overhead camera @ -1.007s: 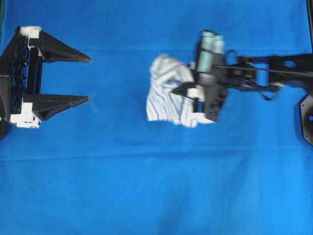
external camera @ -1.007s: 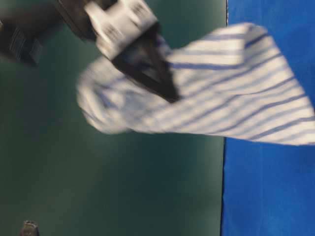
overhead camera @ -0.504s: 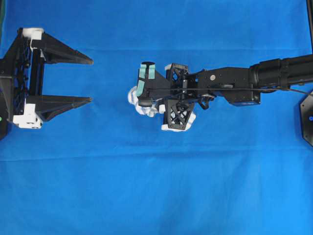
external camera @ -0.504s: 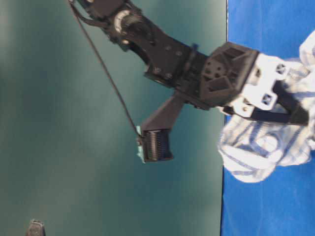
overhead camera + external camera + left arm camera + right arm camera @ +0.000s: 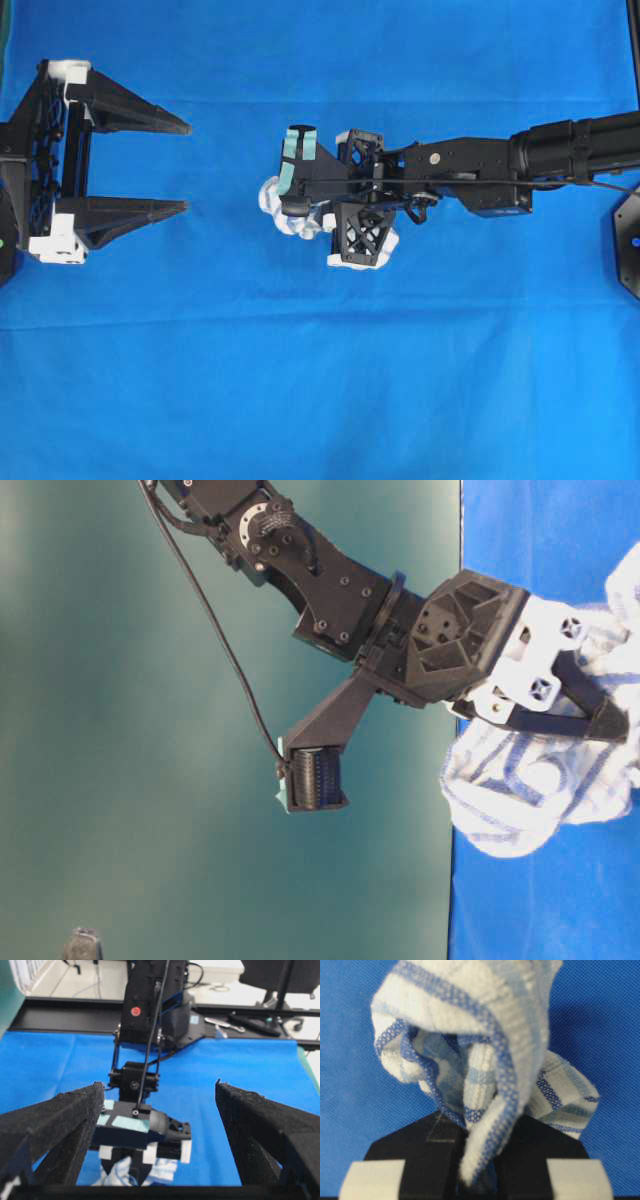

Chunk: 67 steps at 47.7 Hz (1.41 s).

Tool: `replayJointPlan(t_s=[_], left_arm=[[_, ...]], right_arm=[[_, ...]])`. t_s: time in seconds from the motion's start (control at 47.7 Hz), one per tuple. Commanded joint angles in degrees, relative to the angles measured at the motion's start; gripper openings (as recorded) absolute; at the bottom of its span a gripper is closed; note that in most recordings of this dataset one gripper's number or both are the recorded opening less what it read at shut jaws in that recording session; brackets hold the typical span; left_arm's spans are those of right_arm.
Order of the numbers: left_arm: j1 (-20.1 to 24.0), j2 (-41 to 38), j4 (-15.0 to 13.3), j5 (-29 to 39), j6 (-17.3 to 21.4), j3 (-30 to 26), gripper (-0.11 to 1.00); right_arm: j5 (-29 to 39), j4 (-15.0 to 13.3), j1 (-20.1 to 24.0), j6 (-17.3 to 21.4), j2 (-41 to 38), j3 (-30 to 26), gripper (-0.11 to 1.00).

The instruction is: Hand over the towel.

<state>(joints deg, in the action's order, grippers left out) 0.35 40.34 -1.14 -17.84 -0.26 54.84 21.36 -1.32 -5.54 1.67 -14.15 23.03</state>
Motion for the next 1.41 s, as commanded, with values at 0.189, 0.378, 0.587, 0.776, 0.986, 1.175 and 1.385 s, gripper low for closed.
replayJointPlan(t_s=[0.189,0.378,0.587,0.776,0.986,1.175,1.385], left_arm=[[-0.09,0.18,-0.09,0.35,0.0,-0.62,0.94],[-0.18,0.18,-0.09,0.44,0.0,-0.62,0.94],[-0.09,0.18,-0.09,0.53,0.09,-0.62,0.94],[-0.09,0.18,-0.09,0.79,0.53,-0.53,0.94],[-0.09,0.09,-0.09,0.79,0.88,-0.53,0.94],[-0.09,0.18,-0.09,0.88,0.97,-0.18,0.94],[-0.09,1.58,-0.09,2.29,1.05,0.26,0.94]], right_arm=[[-0.18,-0.18,0.09,0.44,5.45,0.62,0.56],[-0.62,-0.18,0.0,0.44,14.33,3.34,0.71],[-5.45,-0.26,0.0,0.44,28.92,9.23,0.72],[-15.64,-0.26,0.0,0.35,42.28,17.23,0.72],[-22.59,-0.35,0.0,0.09,50.89,24.08,0.72],[-26.89,-0.35,0.0,0.09,52.38,27.51,0.72],[-27.16,-0.35,0.0,0.09,53.26,27.6,0.72]])
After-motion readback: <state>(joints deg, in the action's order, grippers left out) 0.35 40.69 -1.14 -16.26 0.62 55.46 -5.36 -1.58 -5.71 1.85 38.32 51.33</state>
